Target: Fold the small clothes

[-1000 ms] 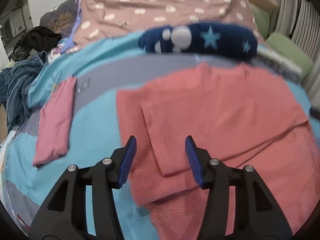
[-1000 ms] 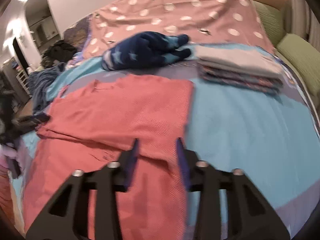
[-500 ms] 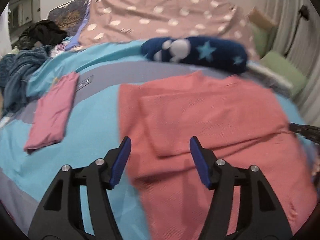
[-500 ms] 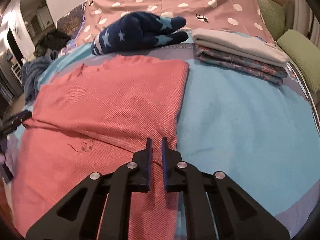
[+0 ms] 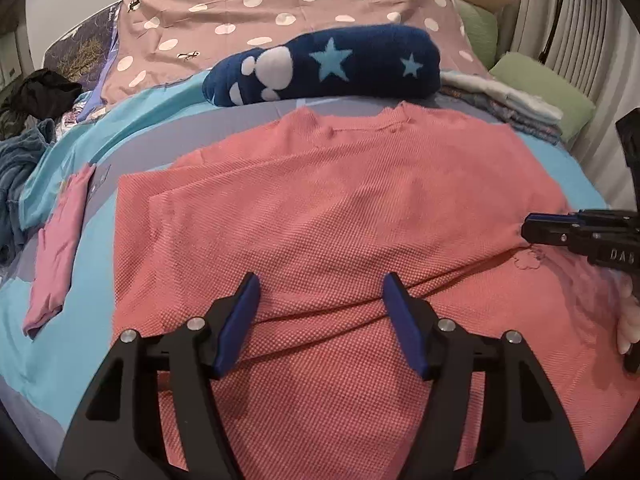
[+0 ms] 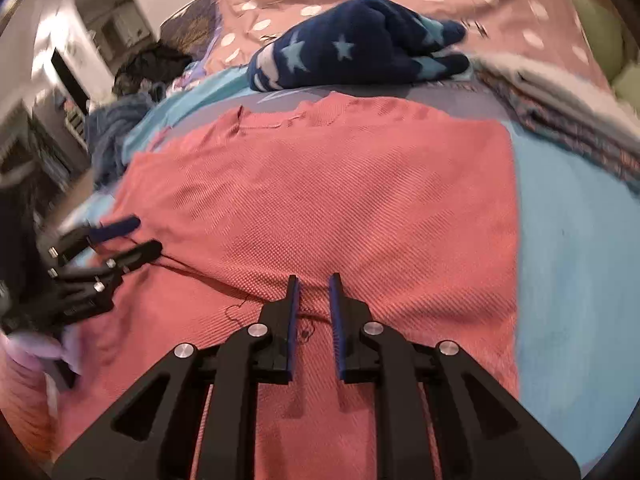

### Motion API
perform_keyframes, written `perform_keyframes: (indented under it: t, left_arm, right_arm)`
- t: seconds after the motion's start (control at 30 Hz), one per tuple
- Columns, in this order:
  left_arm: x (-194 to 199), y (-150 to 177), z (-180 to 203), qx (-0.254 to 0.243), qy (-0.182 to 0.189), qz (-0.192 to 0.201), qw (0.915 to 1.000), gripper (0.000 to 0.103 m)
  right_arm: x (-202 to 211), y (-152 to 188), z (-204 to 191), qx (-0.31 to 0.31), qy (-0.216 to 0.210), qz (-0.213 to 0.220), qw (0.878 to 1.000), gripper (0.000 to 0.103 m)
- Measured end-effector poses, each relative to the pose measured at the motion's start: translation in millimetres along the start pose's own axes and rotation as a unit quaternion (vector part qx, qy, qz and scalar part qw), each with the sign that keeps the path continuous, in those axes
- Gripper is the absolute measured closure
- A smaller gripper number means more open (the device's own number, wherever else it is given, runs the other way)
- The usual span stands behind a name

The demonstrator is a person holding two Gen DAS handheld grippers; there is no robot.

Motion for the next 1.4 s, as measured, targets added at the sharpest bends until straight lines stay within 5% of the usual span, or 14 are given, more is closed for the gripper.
perform_keyframes:
  t: [0.13,0.2,0.3,0.4,0.57,0.8,1.07,1.4]
  left_arm:
    - [7,-20,-22,0.005,-0.026,0.026,0.9993,0.038]
    - [3,-30,-39,0.020,-0.035,0.028,0.9988,0.038]
    - [-31,-25,-66,0.026,-0.076,-0.025,0.9965,0.026]
    - [-36,-23,-79,0.060,-0.042,-0.012,0.9972,0.023]
    - [-22,-21,-66,0.023,-0.083,0.000,0.9963,0.024]
    - [80,29,-56,0.035,-0.031,0.058,0.9972,0.024]
    - [145,132,-43,0.075,0.006,0.015,0.9970,0.022]
    - [198,199,-12,0.078,0.068,0.017,0.9944,0.022]
  right_arm:
    - [11,-31,28,-0.013,0.045,0.040,0.998,0.088]
    - [8,-46,51,-0.056,0.035,0.048,0.997,0.088]
    - [-23,-49,84,-0.025,0.107,0.030,0.994,0.093]
    - [-19,-45,89,-0.022,0.088,0.056,0.994,0.093]
    - [-3,-33,81,-0.004,0.106,0.066,0.992,0.091]
    - [74,45,74,-0.030,0.055,0.064,0.996,0.087]
    - [132,131,62,-0.088,0.006,0.060,0.994,0.081]
    - [179,206,34,-0.108,-0.034,0.062,0.992,0.075]
Point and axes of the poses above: each gripper's, at about its wrist camera, not at the fingertips, and x roughly against the way its jaws point, z to its right, y to its underside, the point moved 4 cm from there along -x, roughly the way its jaws point, and after that the axes turned 6 degrees about z, right-handed, at the moved point
